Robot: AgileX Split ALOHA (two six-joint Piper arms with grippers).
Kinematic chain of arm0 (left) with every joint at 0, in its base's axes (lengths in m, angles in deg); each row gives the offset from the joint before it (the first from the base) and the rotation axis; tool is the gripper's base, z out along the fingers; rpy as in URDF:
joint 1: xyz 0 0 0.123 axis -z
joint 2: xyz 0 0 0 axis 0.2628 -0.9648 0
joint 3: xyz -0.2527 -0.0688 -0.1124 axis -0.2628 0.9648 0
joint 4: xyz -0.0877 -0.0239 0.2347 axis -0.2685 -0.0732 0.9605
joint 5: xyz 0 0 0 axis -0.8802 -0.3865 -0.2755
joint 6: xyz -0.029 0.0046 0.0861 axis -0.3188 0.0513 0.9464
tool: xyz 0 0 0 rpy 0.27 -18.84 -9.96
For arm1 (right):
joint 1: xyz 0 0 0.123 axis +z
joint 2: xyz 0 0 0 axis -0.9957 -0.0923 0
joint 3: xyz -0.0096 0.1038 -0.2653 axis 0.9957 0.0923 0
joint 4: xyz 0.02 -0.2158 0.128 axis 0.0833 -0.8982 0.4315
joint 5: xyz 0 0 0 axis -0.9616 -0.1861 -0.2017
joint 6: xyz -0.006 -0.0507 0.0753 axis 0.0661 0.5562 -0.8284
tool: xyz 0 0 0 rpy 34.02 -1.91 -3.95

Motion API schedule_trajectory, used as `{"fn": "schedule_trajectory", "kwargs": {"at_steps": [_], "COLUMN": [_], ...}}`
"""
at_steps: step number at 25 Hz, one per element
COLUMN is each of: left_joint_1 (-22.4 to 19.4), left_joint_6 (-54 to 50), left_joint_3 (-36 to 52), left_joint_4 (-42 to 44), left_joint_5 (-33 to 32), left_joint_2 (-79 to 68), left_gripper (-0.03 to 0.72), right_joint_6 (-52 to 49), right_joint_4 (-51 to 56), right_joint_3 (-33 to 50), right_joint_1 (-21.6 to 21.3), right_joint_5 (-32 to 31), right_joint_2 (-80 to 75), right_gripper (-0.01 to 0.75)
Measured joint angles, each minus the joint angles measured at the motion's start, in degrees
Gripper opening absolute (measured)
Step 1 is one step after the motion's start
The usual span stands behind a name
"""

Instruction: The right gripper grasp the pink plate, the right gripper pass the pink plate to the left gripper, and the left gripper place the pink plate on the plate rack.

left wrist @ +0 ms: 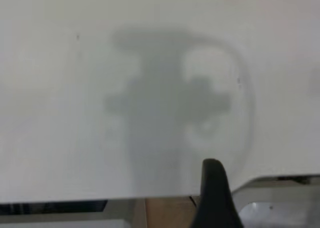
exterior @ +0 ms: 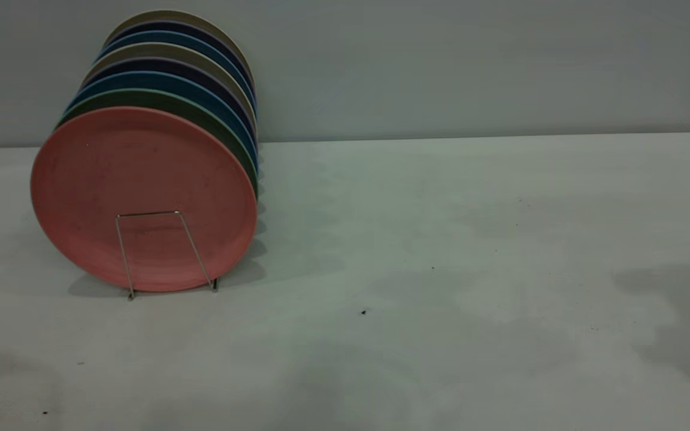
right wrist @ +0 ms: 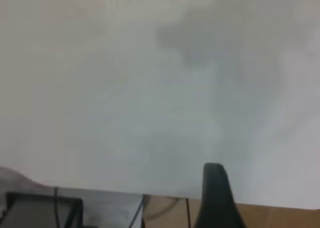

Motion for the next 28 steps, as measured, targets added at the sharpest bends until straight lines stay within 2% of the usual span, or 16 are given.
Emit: {"fn": "schedule_trajectory", "kwargs": {"at_steps": [8,15,20,24,28], "left_joint_1": [0.0,0.0,0.0,0.0,0.0], "left_joint_6": [-2.2,-4.3,-5.0,-3.9,-1.8], "left_joint_3": [13.3,20.2,25.3,27.7,28.7], "left_joint_4": [0.0,0.0,-0.4,-0.9,-2.5], "left_joint_5": [0.2,-0.1,-1.6,-4.1,-4.8], "left_joint_2": [19.2,34.9,44.4,51.5,58.7], "left_gripper": [0.567,0.567,0.567,0.567,0.567], "right_joint_6": [1.9,3.3,4.0,4.0,4.1], "right_joint_4": [2.2,2.0,1.1,1.4,1.8], "right_joint_3": [14.7,26.2,37.7,45.3,46.4], "right_joint_1": [0.0,0.0,0.0,0.0,0.0], "right_joint_5": [-1.5,-2.2,0.1,2.0,3.4], "right_joint_2": [28.5,54.0,71.6,80.4,84.7], "right_gripper": [0.538,0.538,0.538,0.537,0.533]}}
